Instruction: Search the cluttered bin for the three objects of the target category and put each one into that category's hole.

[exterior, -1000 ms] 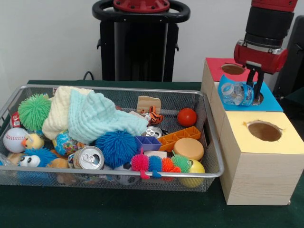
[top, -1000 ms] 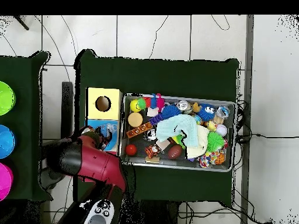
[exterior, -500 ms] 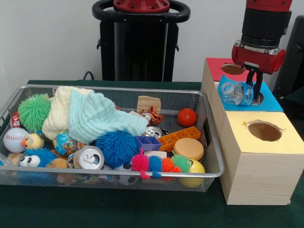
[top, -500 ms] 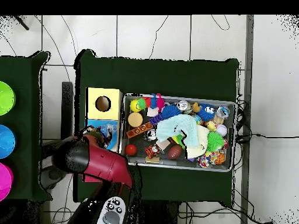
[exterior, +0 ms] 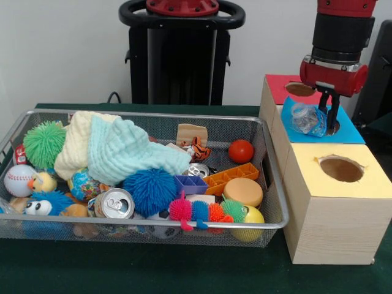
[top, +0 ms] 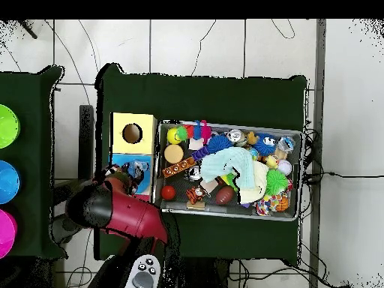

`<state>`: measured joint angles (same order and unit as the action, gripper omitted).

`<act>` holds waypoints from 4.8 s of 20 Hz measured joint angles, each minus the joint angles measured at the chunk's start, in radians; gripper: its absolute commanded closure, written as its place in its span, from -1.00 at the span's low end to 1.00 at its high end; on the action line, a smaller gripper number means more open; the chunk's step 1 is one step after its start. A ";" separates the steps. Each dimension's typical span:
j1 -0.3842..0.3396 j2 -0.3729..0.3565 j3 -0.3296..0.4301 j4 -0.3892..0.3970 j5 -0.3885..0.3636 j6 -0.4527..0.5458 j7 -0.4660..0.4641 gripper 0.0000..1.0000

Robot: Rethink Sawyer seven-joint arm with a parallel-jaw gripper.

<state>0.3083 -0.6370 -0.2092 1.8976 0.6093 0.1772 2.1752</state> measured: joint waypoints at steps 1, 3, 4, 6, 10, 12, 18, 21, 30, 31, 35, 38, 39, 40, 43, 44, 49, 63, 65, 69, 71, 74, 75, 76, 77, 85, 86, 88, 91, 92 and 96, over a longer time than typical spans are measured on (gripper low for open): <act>0.002 0.001 0.007 0.008 0.000 -0.020 0.000 1.00; 0.007 0.005 0.017 0.015 0.000 -0.043 0.001 1.00; 0.011 0.007 0.024 0.019 0.000 -0.055 0.001 1.00; 0.017 0.012 0.033 0.028 0.000 -0.073 0.001 1.00; 0.029 0.026 0.045 0.061 0.001 -0.158 0.006 1.00; 0.029 0.029 0.054 0.070 0.001 -0.193 0.007 1.00; 0.024 0.035 0.076 0.096 0.001 -0.279 0.011 1.00; 0.016 0.035 0.086 0.102 0.001 -0.289 0.012 1.00; -0.041 0.022 0.140 0.123 0.001 -0.289 0.011 1.00; -0.041 0.022 0.140 0.123 0.001 -0.289 0.011 1.00; -0.040 0.021 0.141 0.124 0.001 -0.288 0.011 1.00; -0.041 0.019 0.140 0.124 0.002 -0.280 0.012 1.00; -0.041 0.019 0.140 0.124 0.003 -0.275 0.012 1.00; -0.041 0.018 0.139 0.124 0.004 -0.271 0.012 1.00; -0.039 0.013 0.134 0.124 0.007 -0.252 0.012 1.00; -0.039 0.012 0.133 0.124 0.007 -0.248 0.012 1.00; -0.026 0.009 0.117 0.121 0.020 -0.231 0.011 -1.00; -0.003 0.010 0.095 0.121 0.034 -0.231 0.012 -1.00; -0.002 0.009 0.094 0.121 0.035 -0.228 0.012 -1.00; 0.013 -0.003 0.070 0.120 0.035 -0.197 0.012 -1.00; 0.023 -0.021 0.052 0.118 0.035 -0.165 0.012 -1.00; 0.040 -0.052 0.024 0.117 0.035 -0.105 0.012 -1.00; 0.044 -0.061 0.017 0.117 0.034 -0.089 0.012 -1.00; 0.050 -0.078 0.004 0.120 0.033 -0.047 0.012 -1.00; 0.052 -0.084 0.001 0.122 0.033 -0.026 0.012 -1.00; 0.059 -0.098 -0.002 0.129 0.033 0.116 0.012 -1.00; 0.064 -0.098 -0.006 0.129 0.033 0.131 0.012 -1.00; 0.076 -0.099 -0.020 0.129 0.032 0.155 0.012 -1.00; 0.105 -0.101 -0.069 0.123 0.007 0.214 0.012 -1.00; 0.109 -0.102 -0.079 0.121 -0.001 0.226 0.012 -1.00; 0.103 -0.122 -0.147 0.096 -0.093 0.322 0.012 -1.00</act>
<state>0.4117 -0.7594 -0.3562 1.9936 0.5162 0.4989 2.1870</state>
